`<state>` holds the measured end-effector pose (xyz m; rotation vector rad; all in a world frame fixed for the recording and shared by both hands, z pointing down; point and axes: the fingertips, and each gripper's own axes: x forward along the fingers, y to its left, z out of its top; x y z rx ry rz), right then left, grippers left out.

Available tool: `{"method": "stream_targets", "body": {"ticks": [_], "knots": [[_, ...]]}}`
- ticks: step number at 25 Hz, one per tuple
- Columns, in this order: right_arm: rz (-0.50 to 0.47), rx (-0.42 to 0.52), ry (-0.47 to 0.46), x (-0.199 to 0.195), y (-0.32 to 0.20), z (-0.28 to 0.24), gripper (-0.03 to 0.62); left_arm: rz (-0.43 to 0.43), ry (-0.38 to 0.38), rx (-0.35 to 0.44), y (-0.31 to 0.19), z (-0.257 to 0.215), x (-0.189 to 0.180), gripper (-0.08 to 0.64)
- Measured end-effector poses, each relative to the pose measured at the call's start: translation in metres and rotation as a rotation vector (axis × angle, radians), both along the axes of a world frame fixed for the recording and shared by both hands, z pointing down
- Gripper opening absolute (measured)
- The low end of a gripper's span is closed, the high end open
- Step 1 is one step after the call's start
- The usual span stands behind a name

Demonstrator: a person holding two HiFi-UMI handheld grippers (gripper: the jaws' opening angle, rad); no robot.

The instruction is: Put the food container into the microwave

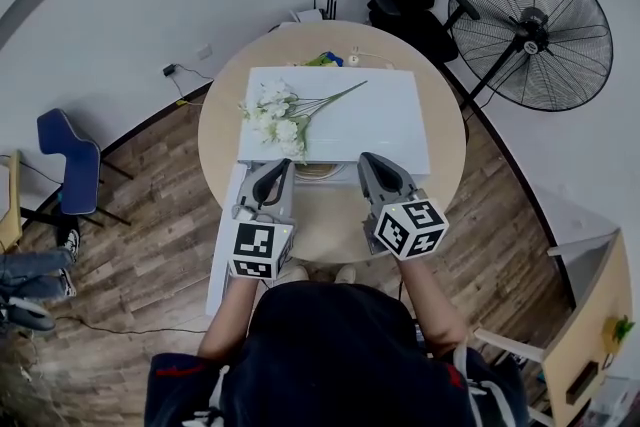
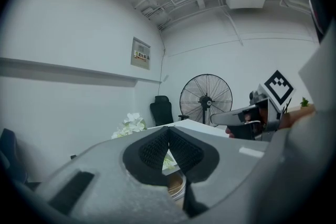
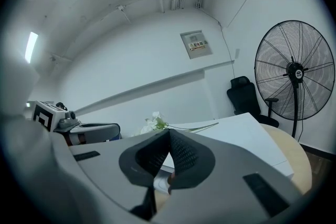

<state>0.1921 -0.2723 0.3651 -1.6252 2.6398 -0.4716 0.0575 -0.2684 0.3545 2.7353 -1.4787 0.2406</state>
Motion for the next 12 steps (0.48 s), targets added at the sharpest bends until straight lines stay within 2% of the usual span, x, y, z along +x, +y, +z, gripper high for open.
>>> {"method": "stream_targets", "body": {"ticks": [12], "knots": [[0.008,-0.005,0.000,-0.0010,-0.0033,0.0034,0.009,0.001,-0.013,-0.006,0.0035,0.0033,0.0027,0.015]]}}
